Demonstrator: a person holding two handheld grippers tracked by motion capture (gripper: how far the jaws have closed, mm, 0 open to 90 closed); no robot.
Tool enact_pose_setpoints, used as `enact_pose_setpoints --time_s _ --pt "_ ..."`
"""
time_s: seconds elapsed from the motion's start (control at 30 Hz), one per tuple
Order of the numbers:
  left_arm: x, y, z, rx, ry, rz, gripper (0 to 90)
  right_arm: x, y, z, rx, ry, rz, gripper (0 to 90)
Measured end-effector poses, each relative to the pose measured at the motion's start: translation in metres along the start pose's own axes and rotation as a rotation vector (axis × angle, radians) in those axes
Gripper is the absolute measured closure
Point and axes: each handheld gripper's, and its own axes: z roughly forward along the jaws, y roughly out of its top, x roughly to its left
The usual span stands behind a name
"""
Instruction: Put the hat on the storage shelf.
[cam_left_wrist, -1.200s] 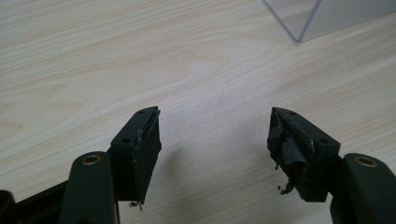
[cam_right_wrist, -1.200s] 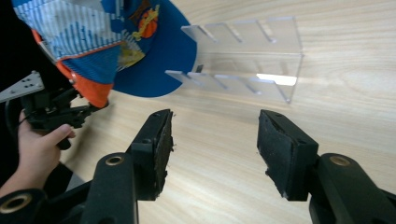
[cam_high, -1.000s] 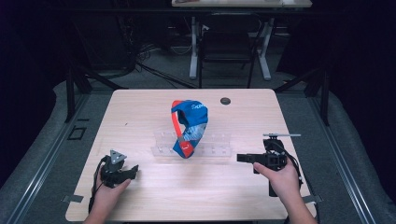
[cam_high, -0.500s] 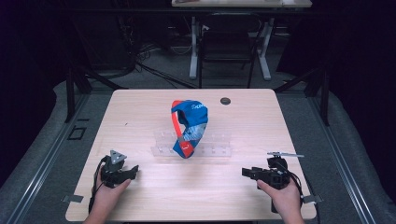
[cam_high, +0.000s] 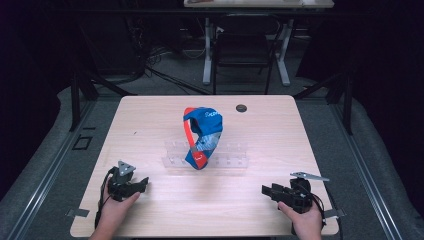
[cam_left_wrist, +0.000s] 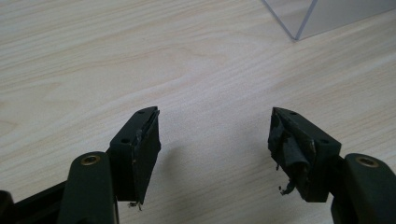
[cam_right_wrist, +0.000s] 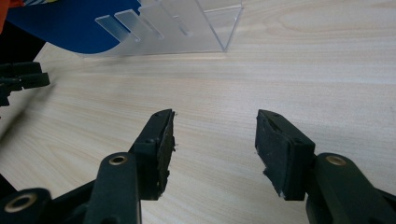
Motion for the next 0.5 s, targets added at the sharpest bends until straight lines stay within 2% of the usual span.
enact_pose_setpoints --time_s 0.1,0.13,0.27,0.43,0.5 --pt "0.000 0.000 0.000 -0.001 -0.002 -0.001 34.1 -0.002 -0.003 0.002 -0.009 -0.001 0.006 47.4" --pt "-0.001 0.000 0.000 0.001 -0.004 0.003 34.1 -0.004 -0.004 0.003 -0.011 -0.010 -0.005 47.4" --pt "-0.001 0.000 0.000 0.003 -0.006 0.003 34.1 -0.008 -0.006 0.007 -0.012 0.004 0.033 47.4" --pt "-0.002 0.000 0.000 0.004 -0.009 0.002 34.2 -0.007 -0.007 0.012 -0.001 -0.005 0.025 47.3" --pt "-0.002 0.000 0.001 0.008 -0.009 0.008 34.2 -0.006 -0.008 0.014 -0.002 -0.001 0.001 46.9"
